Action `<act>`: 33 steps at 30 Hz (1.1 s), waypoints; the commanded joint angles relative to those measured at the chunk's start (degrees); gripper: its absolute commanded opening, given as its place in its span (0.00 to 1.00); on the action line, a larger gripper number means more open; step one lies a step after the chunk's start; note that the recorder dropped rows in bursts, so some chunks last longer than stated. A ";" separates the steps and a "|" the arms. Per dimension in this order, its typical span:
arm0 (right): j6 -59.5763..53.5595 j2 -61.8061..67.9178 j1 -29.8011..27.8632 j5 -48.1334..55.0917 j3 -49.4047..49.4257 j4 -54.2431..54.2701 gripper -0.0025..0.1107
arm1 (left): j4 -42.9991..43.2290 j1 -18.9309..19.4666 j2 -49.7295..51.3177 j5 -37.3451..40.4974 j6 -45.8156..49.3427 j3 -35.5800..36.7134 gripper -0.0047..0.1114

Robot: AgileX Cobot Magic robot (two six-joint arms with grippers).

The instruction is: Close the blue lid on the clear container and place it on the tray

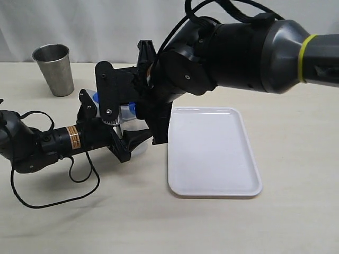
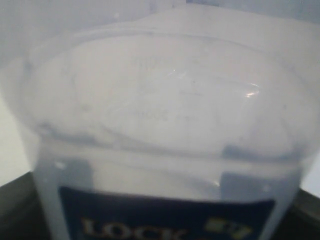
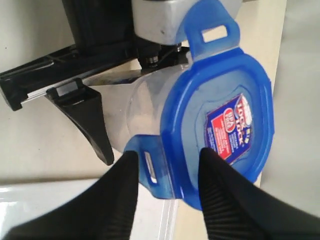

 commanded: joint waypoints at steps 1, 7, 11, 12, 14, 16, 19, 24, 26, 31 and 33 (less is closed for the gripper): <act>1.49 4.60 -0.14 2.90 1.45 1.78 0.33 | 3.12 -0.56 -0.03 -1.79 0.64 0.03 0.04; 2.67 5.77 -0.14 2.45 1.45 1.90 0.29 | 3.78 -0.56 -0.03 -1.79 0.64 0.03 0.04; 3.20 6.64 -0.14 1.48 1.45 1.79 0.29 | 3.78 -0.56 -0.03 -1.79 0.64 0.03 0.04; 3.20 6.86 -0.14 1.22 1.45 1.79 0.29 | 3.78 -0.56 -0.03 -1.79 0.64 0.03 0.04; 3.50 7.53 -0.14 0.94 1.45 1.79 0.29 | 3.94 -0.56 -0.03 -1.79 0.64 0.03 0.04; 4.56 7.99 -0.14 0.43 1.45 1.51 0.28 | 3.91 -0.56 -0.03 -1.79 0.54 0.03 0.04; 5.50 8.20 -0.14 -0.06 1.45 1.40 0.21 | 3.91 -0.56 -0.03 -1.79 0.54 0.03 0.04; 5.38 7.94 -0.14 0.74 1.45 1.40 0.20 | 3.58 -0.56 -0.03 -1.79 0.54 0.03 0.04; 5.38 7.25 -0.14 2.22 1.45 1.40 0.22 | 2.24 -0.56 -0.03 -1.79 0.66 0.03 0.04; 7.96 3.63 -0.53 3.10 1.45 2.00 0.33 | 0.60 0.20 -0.03 -1.79 2.48 0.03 0.04; 8.87 1.75 -0.83 3.10 1.45 2.40 0.35 | 0.48 0.63 -0.03 -1.79 2.48 0.03 0.04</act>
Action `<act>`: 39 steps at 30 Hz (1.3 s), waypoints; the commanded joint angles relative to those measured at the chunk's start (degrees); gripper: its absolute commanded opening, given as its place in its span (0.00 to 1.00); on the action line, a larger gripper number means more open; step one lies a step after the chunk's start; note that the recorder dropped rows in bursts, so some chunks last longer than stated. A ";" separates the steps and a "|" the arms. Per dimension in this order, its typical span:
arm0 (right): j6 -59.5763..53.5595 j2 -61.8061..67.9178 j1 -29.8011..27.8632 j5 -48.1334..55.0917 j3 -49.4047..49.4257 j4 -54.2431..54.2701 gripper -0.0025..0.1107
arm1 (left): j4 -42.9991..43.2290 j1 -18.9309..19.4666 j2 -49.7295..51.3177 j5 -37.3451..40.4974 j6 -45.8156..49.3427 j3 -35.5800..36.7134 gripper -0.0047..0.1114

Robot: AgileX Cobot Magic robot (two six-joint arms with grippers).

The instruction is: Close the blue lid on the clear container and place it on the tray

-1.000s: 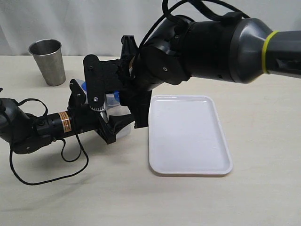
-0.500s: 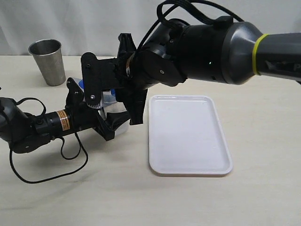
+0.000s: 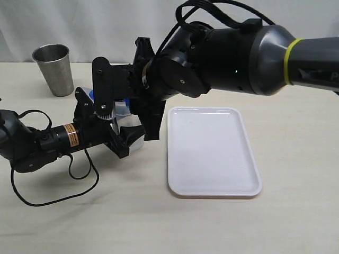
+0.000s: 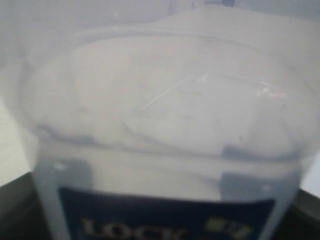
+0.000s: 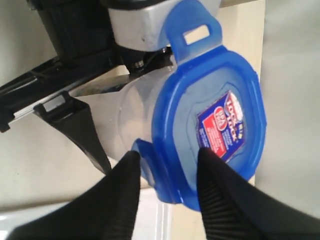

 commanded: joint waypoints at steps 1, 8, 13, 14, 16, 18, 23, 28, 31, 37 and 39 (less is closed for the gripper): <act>3.65 -0.68 -1.02 6.98 2.14 5.02 0.35 | 3.14 0.04 -0.03 -2.53 1.48 0.03 0.04; 4.86 -7.03 -1.67 6.57 2.14 10.20 0.35 | 4.31 0.52 -0.03 -2.53 1.48 0.03 0.04; 6.97 -9.43 -3.35 5.17 2.03 14.38 0.35 | 4.96 0.64 -0.03 -2.53 1.48 0.03 0.04; 7.10 -9.65 -4.18 4.30 2.03 16.67 0.35 | 5.13 0.64 -0.03 -2.53 1.48 0.03 0.04; 8.69 -9.80 -5.35 1.89 2.03 20.24 0.35 | 5.27 0.64 -0.03 -2.53 1.48 0.03 0.04; 11.51 -9.89 -6.71 -2.25 2.03 25.42 0.35 | 5.66 0.64 -0.03 -2.53 1.48 0.03 0.04; 12.33 -9.89 -8.17 -5.64 2.03 37.09 0.18 | 6.56 0.64 -0.41 -2.53 2.80 0.03 0.04; 8.56 -9.89 -8.17 -3.24 2.03 44.00 0.06 | 11.12 0.64 -4.15 -2.00 2.66 0.03 0.04; 10.11 -9.18 -8.17 0.56 2.03 43.66 0.06 | 12.89 0.64 -7.67 2.97 -0.04 0.03 0.04; 25.02 -6.56 -9.00 3.98 2.03 28.30 0.06 | 15.90 0.64 -8.02 5.04 -0.47 0.03 0.04; 26.51 -5.94 -10.27 5.66 2.03 27.28 0.06 | 15.90 0.64 -8.06 4.92 -0.47 0.03 0.04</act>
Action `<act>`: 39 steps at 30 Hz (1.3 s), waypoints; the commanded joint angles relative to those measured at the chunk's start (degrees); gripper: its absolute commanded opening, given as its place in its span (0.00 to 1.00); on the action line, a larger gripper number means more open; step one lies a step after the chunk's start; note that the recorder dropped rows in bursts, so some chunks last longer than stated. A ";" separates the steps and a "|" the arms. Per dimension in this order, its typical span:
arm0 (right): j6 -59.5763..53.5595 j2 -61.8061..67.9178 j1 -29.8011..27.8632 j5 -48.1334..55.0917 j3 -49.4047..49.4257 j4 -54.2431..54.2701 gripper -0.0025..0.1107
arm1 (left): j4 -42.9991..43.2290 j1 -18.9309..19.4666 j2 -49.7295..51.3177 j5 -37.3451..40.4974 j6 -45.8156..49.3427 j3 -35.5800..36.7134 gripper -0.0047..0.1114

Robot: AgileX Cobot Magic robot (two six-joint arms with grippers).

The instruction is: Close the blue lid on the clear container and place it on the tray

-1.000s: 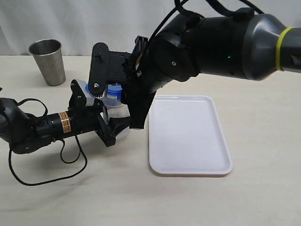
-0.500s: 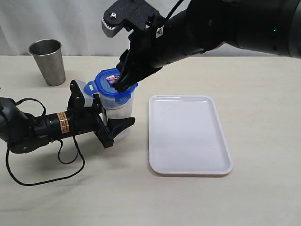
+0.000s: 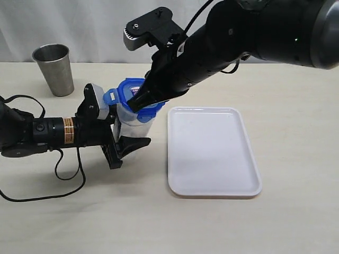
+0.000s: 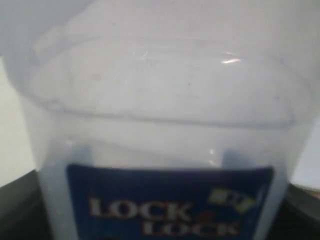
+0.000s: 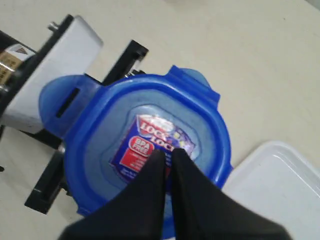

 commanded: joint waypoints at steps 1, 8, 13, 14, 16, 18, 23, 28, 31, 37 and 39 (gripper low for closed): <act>3.92 1.59 -2.53 3.48 0.10 -3.38 0.06 | -0.45 0.04 -0.77 -3.20 -0.56 -0.07 0.04; 3.92 4.27 -3.51 4.17 0.10 -2.78 0.06 | -0.45 0.04 -0.86 -3.82 -0.56 -0.07 0.04; 3.92 4.53 -3.61 4.38 0.10 -2.92 0.06 | -0.45 0.04 -0.86 -3.94 -0.56 -0.07 0.04; 3.92 4.40 -3.75 4.31 0.10 -2.92 0.06 | -0.45 0.04 -0.86 -3.69 -0.56 -0.07 0.04; 3.92 4.40 -4.19 4.20 -0.01 -2.92 0.07 | -0.45 0.04 -0.86 -2.53 -0.56 -0.07 0.04; 4.71 3.97 -5.05 4.98 -1.25 -2.92 0.10 | -0.45 0.04 -0.86 -0.78 -0.56 -0.07 0.04; 6.70 0.66 -7.07 9.48 -7.65 2.04 0.32 | -0.56 0.04 -0.86 2.96 -0.42 -0.07 0.04; 5.22 -2.49 -6.91 14.73 -12.96 13.47 0.45 | -0.71 0.04 -0.86 3.51 -0.18 -0.07 0.04; 2.10 -2.61 -6.91 17.19 -13.35 20.45 0.44 | -0.71 0.04 -0.86 3.51 -0.18 -0.07 0.04; 9.69 1.18 -4.16 19.15 -13.35 8.99 0.44 | -0.82 0.04 -0.86 3.61 -0.18 -0.07 0.04; 10.90 2.42 -2.67 18.54 -13.64 7.01 0.44 | -0.80 0.04 -0.86 3.76 -0.18 -0.07 0.04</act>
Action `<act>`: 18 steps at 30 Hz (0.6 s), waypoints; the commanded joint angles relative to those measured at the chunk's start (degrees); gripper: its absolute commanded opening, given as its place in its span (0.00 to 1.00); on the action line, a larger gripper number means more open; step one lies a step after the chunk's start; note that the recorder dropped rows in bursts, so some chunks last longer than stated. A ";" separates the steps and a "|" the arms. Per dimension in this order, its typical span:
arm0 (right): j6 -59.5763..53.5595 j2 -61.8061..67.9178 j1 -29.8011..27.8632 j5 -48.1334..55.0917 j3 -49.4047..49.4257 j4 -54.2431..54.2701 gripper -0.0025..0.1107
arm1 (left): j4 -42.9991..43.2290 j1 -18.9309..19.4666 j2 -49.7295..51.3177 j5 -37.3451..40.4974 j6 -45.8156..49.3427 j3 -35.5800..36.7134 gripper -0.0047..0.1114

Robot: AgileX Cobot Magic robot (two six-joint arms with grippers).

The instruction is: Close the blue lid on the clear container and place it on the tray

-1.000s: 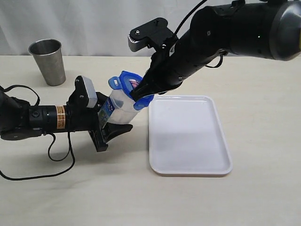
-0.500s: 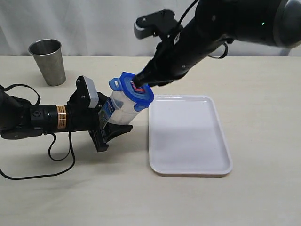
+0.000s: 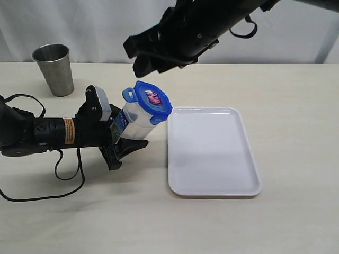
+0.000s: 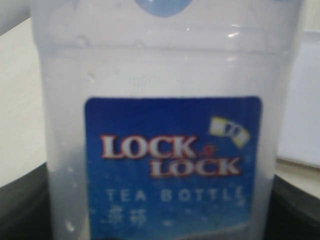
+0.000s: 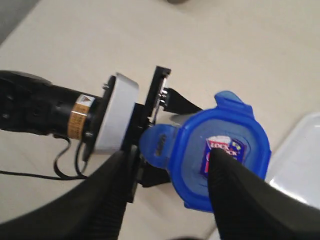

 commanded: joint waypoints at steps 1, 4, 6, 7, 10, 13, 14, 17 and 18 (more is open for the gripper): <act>3.46 2.72 2.76 -0.39 -0.58 -5.23 0.44 | -0.80 -0.05 -0.64 -0.87 -0.18 -0.17 0.04; 3.57 4.48 4.37 -0.49 -2.07 -5.85 0.44 | -0.80 -0.05 -0.64 -0.76 -0.18 -0.17 0.04; 4.01 5.69 5.12 -0.55 -3.12 -6.50 0.43 | -0.80 -0.05 -0.64 -0.76 -0.18 -0.17 0.04; 4.13 6.20 5.23 -0.55 -3.49 -6.63 0.42 | -0.80 -0.05 -0.64 -0.76 -0.18 -0.17 0.04; 5.75 7.63 5.23 -0.65 -4.62 -9.06 0.40 | -0.80 -0.05 -0.64 -0.87 -0.18 -0.17 0.04; 8.84 8.15 5.23 -0.24 -5.19 -13.94 0.40 | -0.80 -0.05 -0.64 -0.98 -0.18 -0.17 0.04; 9.62 8.15 5.23 0.01 -5.19 -15.38 0.40 | -0.80 -0.05 -0.64 -0.98 -0.18 -0.17 0.04; 9.76 8.15 5.23 0.24 -5.19 -16.11 0.40 | -0.80 -0.05 -0.64 -0.98 -0.18 -0.17 0.04; 9.76 8.15 5.23 0.24 -5.19 -16.11 0.40 | -0.80 -0.05 -0.64 -1.11 -0.18 -0.17 0.04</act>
